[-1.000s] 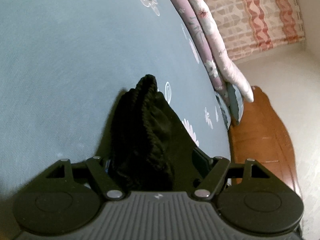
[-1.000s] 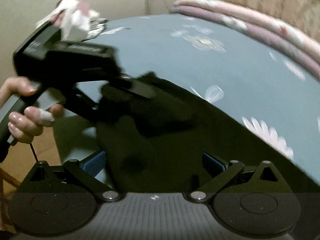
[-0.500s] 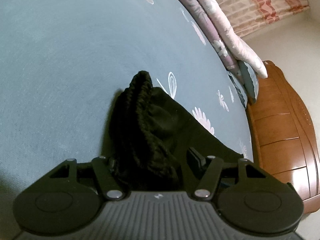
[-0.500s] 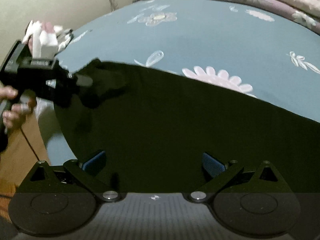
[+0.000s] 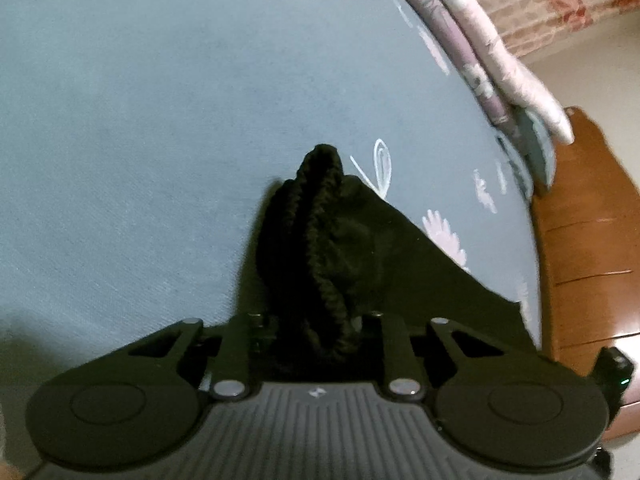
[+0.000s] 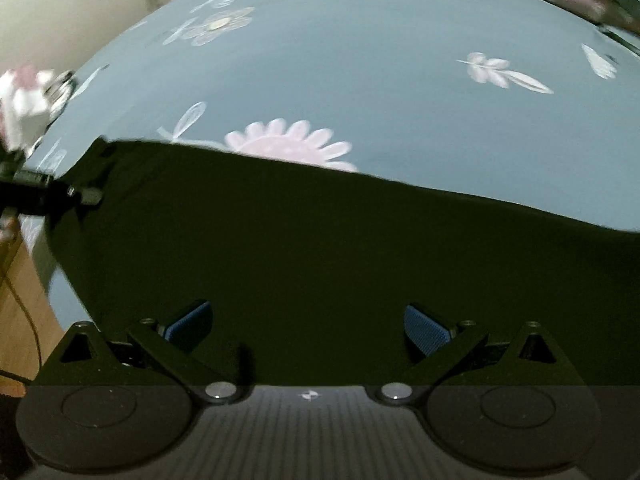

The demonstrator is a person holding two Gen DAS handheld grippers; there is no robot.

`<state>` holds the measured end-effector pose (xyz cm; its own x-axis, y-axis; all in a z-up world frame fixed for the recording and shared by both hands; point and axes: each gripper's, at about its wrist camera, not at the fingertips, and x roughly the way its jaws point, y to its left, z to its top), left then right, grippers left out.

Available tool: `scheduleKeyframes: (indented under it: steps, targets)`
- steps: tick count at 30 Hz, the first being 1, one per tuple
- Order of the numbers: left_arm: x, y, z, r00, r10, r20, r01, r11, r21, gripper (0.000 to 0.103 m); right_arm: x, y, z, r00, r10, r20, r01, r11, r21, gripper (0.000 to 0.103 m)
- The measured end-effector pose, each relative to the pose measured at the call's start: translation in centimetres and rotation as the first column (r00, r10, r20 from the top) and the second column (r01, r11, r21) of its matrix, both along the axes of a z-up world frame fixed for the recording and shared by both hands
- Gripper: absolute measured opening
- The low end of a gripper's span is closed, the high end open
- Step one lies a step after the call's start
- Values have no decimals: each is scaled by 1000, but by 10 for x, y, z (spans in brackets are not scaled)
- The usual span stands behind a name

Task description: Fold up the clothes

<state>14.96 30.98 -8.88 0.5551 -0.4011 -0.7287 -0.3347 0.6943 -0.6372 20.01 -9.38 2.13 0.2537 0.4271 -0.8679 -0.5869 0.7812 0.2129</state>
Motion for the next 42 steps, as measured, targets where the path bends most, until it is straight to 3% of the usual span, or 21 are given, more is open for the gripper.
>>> scheduleKeyframes:
  steps: [5, 11, 20, 23, 28, 32, 42]
  targets:
    - [1, -22, 35, 999, -51, 17, 48, 991, 126, 19, 4, -15, 18, 996, -87, -25, 87, 996, 11, 103]
    - [8, -61, 85, 986, -146, 76, 122, 957, 262, 19, 1, -44, 30, 981, -191, -29, 192, 980, 51, 103]
    - [11, -128, 123, 966, -193, 170, 134, 941, 309, 19, -10, -96, 23, 953, -289, -93, 303, 924, 235, 103]
    - [12, -154, 129, 962, -204, 182, 137, 935, 326, 19, -9, -114, 21, 949, -292, -121, 314, 906, 283, 103]
    - [18, -196, 132, 957, -220, 189, 145, 927, 345, 19, -8, -138, 24, 961, -256, -109, 277, 916, 290, 103]
    - [29, -223, 127, 961, -221, 165, 154, 926, 344, 19, -10, -157, 23, 960, -254, -119, 279, 907, 317, 103]
    - [53, -275, 118, 952, -286, 112, 224, 896, 385, 19, -8, -200, 11, 939, -305, -157, 342, 871, 352, 103]
